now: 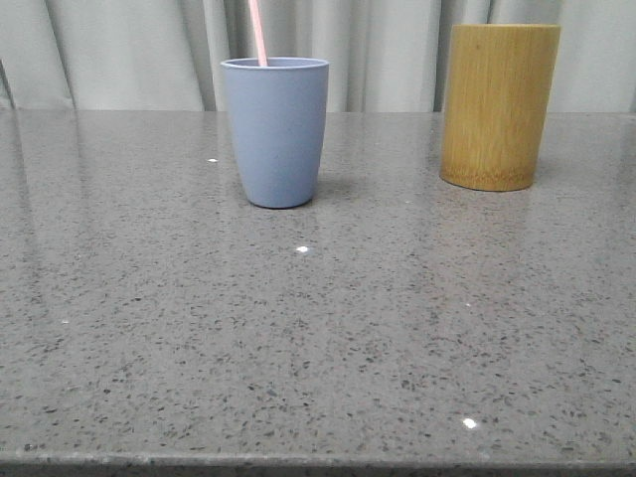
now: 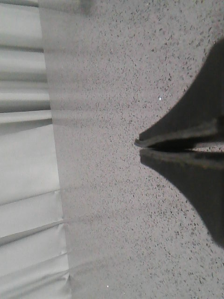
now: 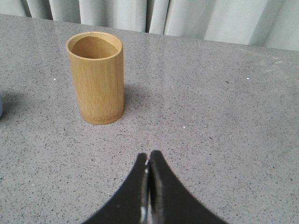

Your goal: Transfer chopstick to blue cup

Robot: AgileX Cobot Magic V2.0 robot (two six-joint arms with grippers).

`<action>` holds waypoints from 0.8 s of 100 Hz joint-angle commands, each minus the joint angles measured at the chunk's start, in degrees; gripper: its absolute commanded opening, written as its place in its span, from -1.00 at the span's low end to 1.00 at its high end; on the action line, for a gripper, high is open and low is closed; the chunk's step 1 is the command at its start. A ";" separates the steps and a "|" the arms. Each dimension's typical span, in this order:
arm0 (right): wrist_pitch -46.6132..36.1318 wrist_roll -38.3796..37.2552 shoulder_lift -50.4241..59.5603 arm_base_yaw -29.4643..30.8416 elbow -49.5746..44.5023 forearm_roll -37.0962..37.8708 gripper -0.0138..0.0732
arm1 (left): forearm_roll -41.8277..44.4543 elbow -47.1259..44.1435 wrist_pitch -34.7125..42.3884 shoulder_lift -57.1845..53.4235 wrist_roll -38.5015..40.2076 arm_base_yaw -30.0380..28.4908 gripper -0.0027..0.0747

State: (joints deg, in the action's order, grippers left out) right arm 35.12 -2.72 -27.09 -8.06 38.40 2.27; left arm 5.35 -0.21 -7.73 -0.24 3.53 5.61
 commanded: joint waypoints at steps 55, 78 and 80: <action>-21.27 0.42 23.22 0.11 -23.99 2.17 -0.84 | -0.07 -0.38 4.95 -1.96 0.71 -0.13 -0.98; -23.80 0.42 28.13 0.32 -34.09 2.02 -0.84 | -0.07 -0.38 4.95 -1.96 0.71 -0.13 -0.98; -24.26 0.42 28.20 0.32 -34.84 2.01 -0.84 | -0.07 -0.38 4.95 -1.96 0.71 -0.13 -0.98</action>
State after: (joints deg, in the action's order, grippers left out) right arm 17.29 -2.72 0.51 -8.06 4.81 3.67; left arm 5.35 -0.21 -7.48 -0.24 3.53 5.61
